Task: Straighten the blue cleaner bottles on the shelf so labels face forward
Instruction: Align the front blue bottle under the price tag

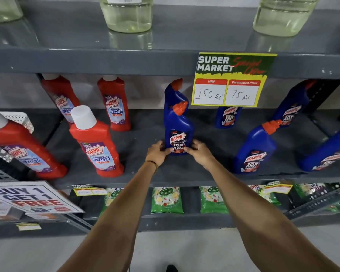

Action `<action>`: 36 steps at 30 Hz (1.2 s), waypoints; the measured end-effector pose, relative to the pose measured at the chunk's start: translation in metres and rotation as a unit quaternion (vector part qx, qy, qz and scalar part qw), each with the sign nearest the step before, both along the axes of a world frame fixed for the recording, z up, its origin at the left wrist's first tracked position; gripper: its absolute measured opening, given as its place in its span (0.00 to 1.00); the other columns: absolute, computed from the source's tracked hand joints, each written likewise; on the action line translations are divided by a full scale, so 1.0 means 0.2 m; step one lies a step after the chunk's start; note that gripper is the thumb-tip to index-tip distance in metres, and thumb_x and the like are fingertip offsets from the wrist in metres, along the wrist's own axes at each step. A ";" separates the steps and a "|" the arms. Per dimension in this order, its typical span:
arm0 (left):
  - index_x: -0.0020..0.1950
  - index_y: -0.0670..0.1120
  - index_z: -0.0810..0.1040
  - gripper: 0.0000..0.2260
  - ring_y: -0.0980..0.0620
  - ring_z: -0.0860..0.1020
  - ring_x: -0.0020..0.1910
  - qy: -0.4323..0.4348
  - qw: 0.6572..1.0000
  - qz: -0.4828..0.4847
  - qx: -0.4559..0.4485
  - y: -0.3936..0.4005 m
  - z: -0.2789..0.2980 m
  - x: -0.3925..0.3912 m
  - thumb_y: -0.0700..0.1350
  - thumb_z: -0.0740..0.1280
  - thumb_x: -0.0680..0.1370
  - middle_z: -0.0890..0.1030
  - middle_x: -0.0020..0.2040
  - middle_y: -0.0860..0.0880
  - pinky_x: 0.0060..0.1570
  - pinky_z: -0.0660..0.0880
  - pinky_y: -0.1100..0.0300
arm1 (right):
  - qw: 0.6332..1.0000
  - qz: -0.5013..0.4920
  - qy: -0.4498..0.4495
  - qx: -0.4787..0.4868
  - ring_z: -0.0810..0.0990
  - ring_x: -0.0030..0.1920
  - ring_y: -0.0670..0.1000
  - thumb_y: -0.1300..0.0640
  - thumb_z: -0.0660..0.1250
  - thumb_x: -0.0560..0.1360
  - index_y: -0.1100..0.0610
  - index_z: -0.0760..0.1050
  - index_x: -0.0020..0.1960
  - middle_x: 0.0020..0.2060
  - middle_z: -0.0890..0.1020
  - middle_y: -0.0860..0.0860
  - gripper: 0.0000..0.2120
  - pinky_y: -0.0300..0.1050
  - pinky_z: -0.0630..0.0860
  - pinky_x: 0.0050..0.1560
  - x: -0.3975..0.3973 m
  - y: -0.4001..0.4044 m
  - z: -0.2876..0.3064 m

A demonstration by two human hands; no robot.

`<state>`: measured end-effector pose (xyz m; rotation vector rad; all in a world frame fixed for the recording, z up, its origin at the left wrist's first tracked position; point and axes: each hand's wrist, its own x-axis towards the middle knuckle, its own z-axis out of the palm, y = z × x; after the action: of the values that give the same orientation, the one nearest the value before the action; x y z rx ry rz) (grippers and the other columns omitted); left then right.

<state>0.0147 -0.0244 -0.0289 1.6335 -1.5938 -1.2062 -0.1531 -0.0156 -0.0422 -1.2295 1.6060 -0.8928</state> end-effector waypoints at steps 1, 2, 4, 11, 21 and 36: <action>0.63 0.40 0.73 0.20 0.44 0.77 0.60 0.001 1.000 0.005 0.001 0.01 0.00 0.00 0.44 0.69 0.73 0.79 0.61 0.41 0.64 0.72 0.47 | 1.000 0.002 0.001 -0.002 0.76 0.60 0.52 0.61 0.68 0.73 0.60 0.70 0.64 0.61 0.78 0.58 0.20 0.45 0.71 0.61 0.00 0.01 0.00; 0.63 0.40 0.73 0.20 0.44 0.77 0.60 0.003 1.000 0.009 0.002 0.02 0.00 0.00 0.44 0.69 0.73 0.79 0.61 0.41 0.64 0.72 0.47 | 1.000 0.005 0.002 -0.004 0.77 0.59 0.51 0.61 0.68 0.73 0.60 0.71 0.64 0.61 0.79 0.57 0.20 0.45 0.71 0.60 0.00 0.03 0.00; 0.63 0.40 0.73 0.20 0.44 0.77 0.60 0.001 1.000 0.012 -0.003 0.06 -0.01 0.01 0.45 0.70 0.73 0.79 0.61 0.41 0.63 0.72 0.48 | 1.000 0.009 0.000 -0.006 0.78 0.59 0.52 0.60 0.68 0.73 0.59 0.72 0.62 0.60 0.79 0.57 0.18 0.45 0.72 0.60 0.00 0.06 -0.01; 0.61 0.39 0.75 0.20 0.42 0.77 0.59 -0.022 1.000 0.008 -0.019 0.21 -0.01 0.03 0.46 0.70 0.72 0.80 0.59 0.40 0.62 0.73 0.47 | 1.000 0.010 0.006 -0.012 0.78 0.56 0.51 0.59 0.69 0.73 0.60 0.73 0.61 0.59 0.80 0.58 0.17 0.45 0.74 0.58 0.01 0.22 -0.01; 0.59 0.39 0.75 0.19 0.44 0.77 0.58 -0.017 1.000 0.008 -0.018 0.36 0.00 0.06 0.47 0.70 0.73 0.80 0.59 0.41 0.61 0.74 0.49 | 0.999 0.022 0.035 -0.007 0.78 0.59 0.55 0.59 0.69 0.73 0.63 0.73 0.62 0.59 0.80 0.59 0.19 0.55 0.73 0.64 0.02 0.38 0.02; 0.58 0.38 0.74 0.19 0.43 0.77 0.57 -0.044 0.999 0.004 -0.021 0.44 0.00 0.05 0.46 0.70 0.73 0.80 0.59 0.40 0.59 0.74 0.50 | 0.997 0.012 0.073 0.009 0.78 0.59 0.56 0.57 0.67 0.74 0.63 0.72 0.61 0.59 0.80 0.59 0.18 0.55 0.73 0.63 0.03 0.45 0.03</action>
<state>0.0245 0.0642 -0.0285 1.6862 -1.6539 -1.1030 -0.1467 0.0738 -0.0369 -1.3248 1.7063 -0.7869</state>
